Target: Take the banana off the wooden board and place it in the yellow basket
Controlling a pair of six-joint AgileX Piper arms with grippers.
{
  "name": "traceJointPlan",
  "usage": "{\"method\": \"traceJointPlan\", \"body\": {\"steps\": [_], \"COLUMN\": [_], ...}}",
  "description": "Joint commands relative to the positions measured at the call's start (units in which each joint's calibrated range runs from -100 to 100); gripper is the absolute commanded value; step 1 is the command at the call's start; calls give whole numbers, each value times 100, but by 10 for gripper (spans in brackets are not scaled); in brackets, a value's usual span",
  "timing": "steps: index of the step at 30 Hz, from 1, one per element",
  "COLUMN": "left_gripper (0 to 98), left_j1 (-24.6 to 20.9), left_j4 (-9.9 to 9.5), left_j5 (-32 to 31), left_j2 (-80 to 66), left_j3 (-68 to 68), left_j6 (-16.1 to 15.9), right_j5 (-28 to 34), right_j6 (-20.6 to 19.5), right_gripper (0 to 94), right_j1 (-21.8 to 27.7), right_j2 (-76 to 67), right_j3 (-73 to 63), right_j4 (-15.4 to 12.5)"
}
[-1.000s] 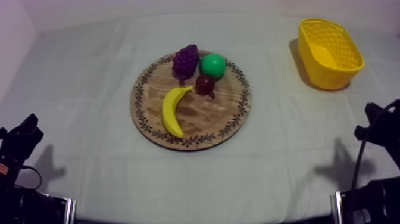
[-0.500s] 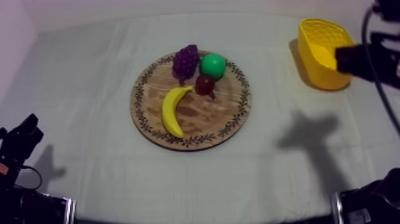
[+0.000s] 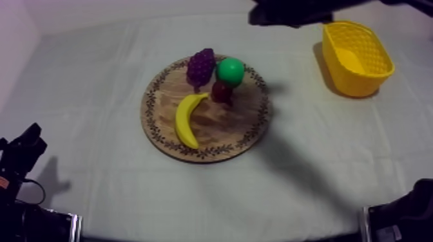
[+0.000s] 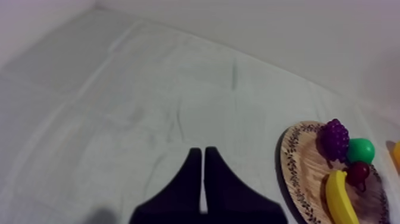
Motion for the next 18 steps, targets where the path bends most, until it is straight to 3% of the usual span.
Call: {"method": "traceJointPlan", "body": {"steps": [1, 18], "left_gripper": [1, 1], "left_j1": [-2, -2], "left_j4": [-1, -1], "left_j5": [1, 1], "left_j2": [-3, -3], "left_j3": [3, 3], "left_j6": [0, 0], "right_j5": [210, 631], "right_j6": [101, -347], "right_gripper": [128, 140], "right_j1": [-117, -799], "right_j2": [845, 1762], "right_j3": [-1015, -1121], "right_j4": [-104, -257]}}
